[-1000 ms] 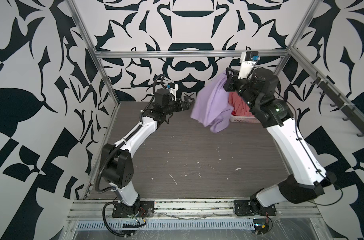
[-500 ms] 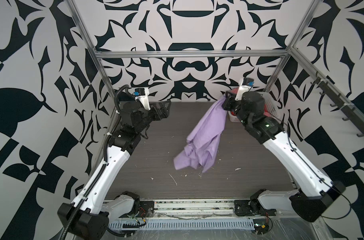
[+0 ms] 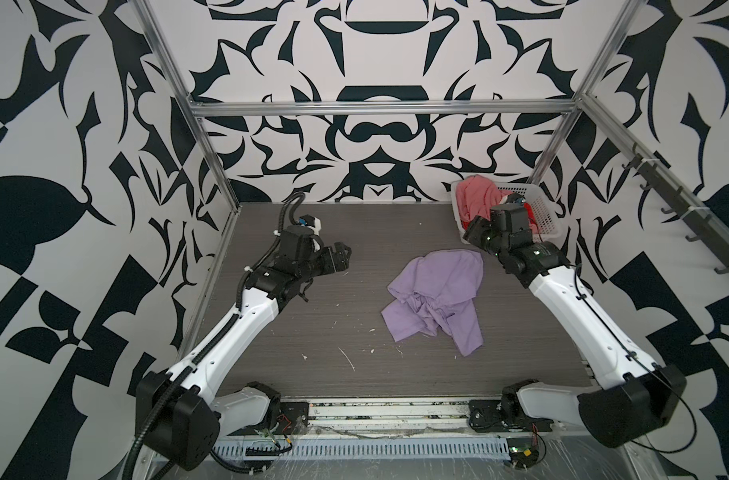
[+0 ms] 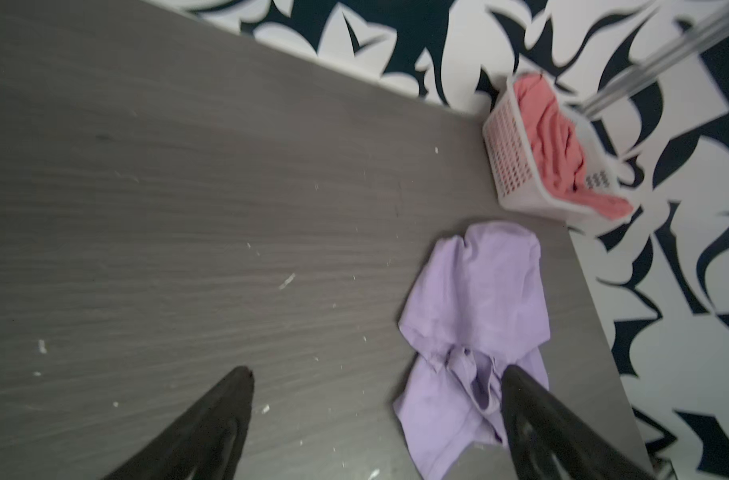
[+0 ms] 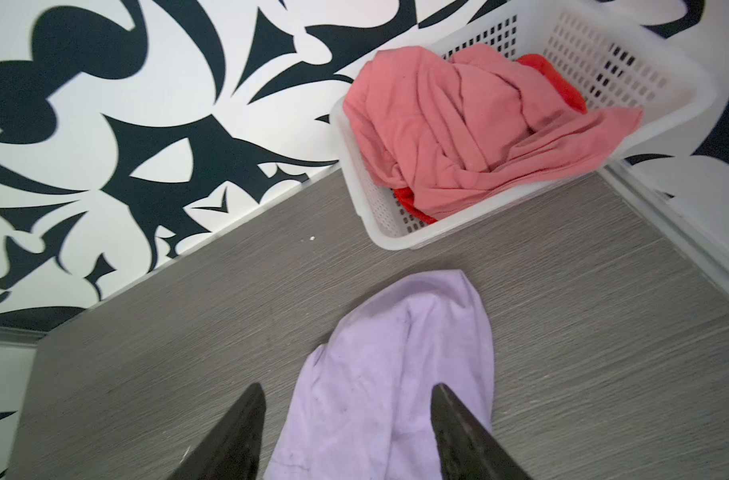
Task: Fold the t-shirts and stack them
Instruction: 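Lower both grippers onto the lavender t-shirt and pinch its edges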
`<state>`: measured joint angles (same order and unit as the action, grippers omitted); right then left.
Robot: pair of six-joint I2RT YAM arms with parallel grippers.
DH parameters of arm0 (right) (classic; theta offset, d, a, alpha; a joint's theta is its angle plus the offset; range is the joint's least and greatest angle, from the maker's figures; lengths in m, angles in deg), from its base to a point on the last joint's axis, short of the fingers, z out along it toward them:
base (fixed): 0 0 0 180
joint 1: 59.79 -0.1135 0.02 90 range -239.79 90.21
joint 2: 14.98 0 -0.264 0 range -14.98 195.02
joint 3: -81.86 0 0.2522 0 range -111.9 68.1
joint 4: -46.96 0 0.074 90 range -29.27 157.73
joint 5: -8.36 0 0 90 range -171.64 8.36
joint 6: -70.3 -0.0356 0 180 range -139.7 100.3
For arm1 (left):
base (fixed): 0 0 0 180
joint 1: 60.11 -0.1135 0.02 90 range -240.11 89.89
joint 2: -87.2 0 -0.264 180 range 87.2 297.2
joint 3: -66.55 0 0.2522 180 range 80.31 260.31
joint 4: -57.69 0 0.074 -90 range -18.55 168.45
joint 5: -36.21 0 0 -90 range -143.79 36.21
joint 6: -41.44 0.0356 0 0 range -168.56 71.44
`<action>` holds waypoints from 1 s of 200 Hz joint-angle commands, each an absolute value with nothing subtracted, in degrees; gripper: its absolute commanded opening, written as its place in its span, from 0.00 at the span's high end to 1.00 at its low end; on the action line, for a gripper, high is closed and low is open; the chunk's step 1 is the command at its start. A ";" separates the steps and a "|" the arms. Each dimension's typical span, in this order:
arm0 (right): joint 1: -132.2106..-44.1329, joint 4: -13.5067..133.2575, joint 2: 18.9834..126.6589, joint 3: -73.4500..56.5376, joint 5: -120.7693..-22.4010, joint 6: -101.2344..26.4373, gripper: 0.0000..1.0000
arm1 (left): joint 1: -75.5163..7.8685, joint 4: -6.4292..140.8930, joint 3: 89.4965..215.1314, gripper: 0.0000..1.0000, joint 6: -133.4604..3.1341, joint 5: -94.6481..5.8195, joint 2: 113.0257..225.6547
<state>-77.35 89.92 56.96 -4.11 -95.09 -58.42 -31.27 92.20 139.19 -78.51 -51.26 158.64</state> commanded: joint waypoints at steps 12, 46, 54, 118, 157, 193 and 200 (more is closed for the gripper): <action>-86.62 89.78 58.00 1.41 -96.62 -59.54 0.25 | -23.77 97.05 136.82 0.05 -79.39 -50.67 164.04; -92.14 88.91 58.46 7.10 -99.06 -62.90 0.24 | -16.65 93.53 133.41 0.07 -81.29 -52.86 168.91; -92.72 88.64 57.85 8.76 -98.83 -64.13 0.24 | -15.15 93.13 133.23 0.07 -81.41 -53.46 170.31; -93.61 85.37 50.16 23.46 -96.36 -67.55 0.25 | -10.03 89.68 136.45 0.14 -81.69 -52.46 182.01; -92.96 83.84 50.87 24.43 -95.55 -62.69 0.25 | -10.02 89.08 142.91 0.26 -82.01 -50.49 191.01; -91.79 85.93 52.04 20.76 -94.56 -58.10 0.25 | -10.02 88.77 146.81 0.34 -86.07 -51.29 194.87; -91.35 85.67 51.92 20.72 -94.15 -58.06 0.24 | -10.02 88.36 147.20 0.36 -86.57 -50.97 195.47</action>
